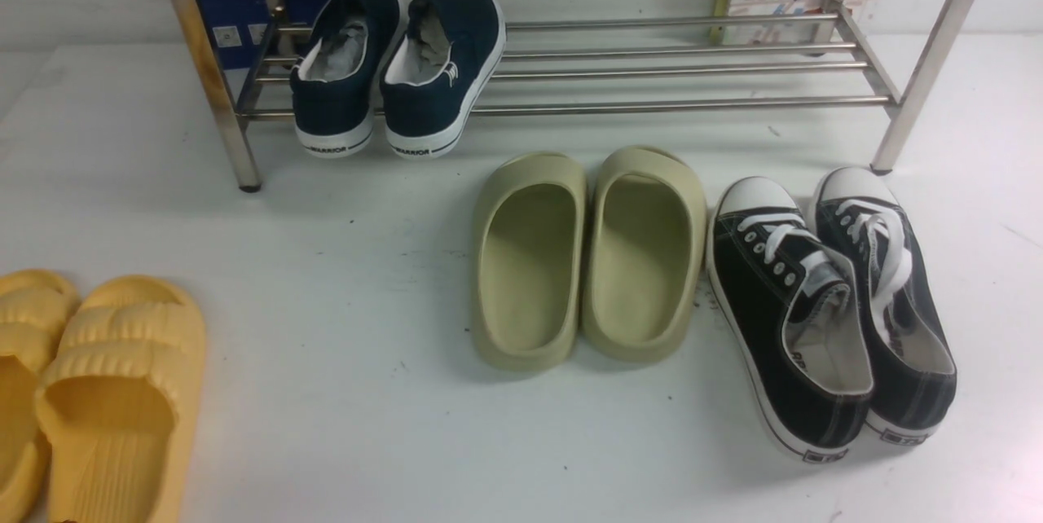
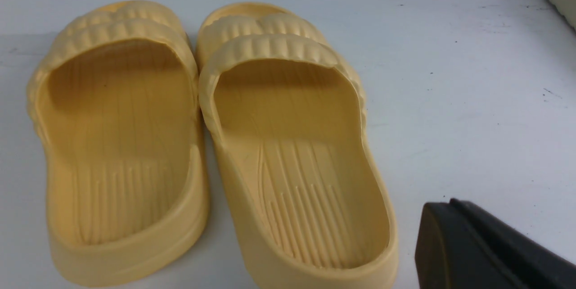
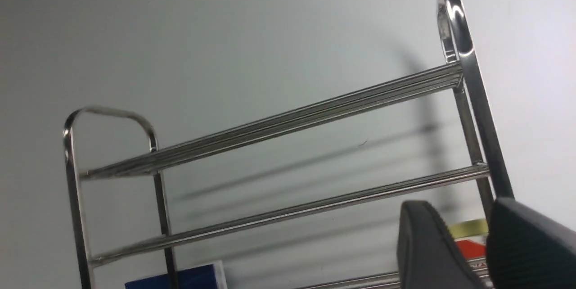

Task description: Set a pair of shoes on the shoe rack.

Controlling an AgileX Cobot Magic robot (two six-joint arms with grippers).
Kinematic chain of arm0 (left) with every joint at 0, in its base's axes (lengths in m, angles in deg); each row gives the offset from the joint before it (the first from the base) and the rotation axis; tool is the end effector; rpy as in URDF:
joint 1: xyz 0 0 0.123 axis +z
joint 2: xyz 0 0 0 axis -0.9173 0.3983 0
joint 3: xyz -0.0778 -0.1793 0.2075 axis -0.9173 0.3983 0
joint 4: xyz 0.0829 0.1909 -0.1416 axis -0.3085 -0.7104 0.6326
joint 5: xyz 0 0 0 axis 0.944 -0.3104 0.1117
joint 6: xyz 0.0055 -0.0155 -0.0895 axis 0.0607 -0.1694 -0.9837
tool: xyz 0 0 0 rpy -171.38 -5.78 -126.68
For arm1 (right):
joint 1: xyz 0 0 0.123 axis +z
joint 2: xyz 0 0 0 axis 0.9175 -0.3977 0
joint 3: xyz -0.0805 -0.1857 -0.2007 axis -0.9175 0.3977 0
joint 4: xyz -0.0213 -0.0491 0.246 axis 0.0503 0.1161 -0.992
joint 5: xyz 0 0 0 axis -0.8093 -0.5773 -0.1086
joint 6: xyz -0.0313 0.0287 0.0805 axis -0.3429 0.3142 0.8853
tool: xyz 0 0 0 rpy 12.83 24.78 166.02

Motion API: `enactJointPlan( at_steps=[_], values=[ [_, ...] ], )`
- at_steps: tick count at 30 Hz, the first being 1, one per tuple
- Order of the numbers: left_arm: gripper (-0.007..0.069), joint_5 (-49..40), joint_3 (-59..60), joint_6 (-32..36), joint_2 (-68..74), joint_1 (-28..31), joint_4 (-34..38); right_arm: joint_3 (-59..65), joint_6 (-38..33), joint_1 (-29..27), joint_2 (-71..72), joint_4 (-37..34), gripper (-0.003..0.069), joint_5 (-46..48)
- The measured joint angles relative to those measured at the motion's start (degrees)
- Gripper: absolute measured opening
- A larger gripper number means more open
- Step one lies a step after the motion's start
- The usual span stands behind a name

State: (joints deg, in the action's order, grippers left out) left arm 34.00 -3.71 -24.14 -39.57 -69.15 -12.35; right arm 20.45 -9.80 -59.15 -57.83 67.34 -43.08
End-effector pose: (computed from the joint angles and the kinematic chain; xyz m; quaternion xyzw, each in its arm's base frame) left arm 0.0510 0.0003 0.1661 -0.0102 0.8217 -0.0152 0.5696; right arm 0.0297 0.0067 0.3368 0.0466 0.4893 0.2237 0.8417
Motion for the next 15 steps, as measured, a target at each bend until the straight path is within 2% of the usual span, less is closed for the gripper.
enactJointPlan(
  at_steps=[1, 4, 5, 6, 12, 15],
  values=[
    [-0.0013, 0.0, 0.0, 0.0, 0.0, 0.0, 0.0, -5.41, 0.62, 0.0, -3.28, -0.12, 0.0246, 5.53],
    [-0.0013, 0.0, 0.0, 0.0, 0.0, 0.0, 0.0, -13.26, 0.77, 0.0, -7.65, -0.18, 0.0246, 13.29],
    [-0.0013, 0.0, 0.0, 0.0, 0.0, 0.0, 0.0, -20.11, 0.89, 0.0, -12.97, -0.03, 0.0246, 22.17],
    [-0.0013, 0.0, 0.0, 0.0, 0.0, 0.0, 0.0, -23.06, 0.96, 0.0, -15.95, 0.34, 0.0246, 26.63],
    [-0.0013, 0.0, 0.0, 0.04, 0.0, 0.0, 0.0, -27.98, -0.35, 0.0, -30.86, 4.99, 0.0246, 44.27],
    [-0.0013, 0.0, 0.0, 0.04, 0.0, 0.0, 0.05, -27.26, -1.27, 0.0, -35.69, 3.74, 0.0246, 49.15]
  ],
)
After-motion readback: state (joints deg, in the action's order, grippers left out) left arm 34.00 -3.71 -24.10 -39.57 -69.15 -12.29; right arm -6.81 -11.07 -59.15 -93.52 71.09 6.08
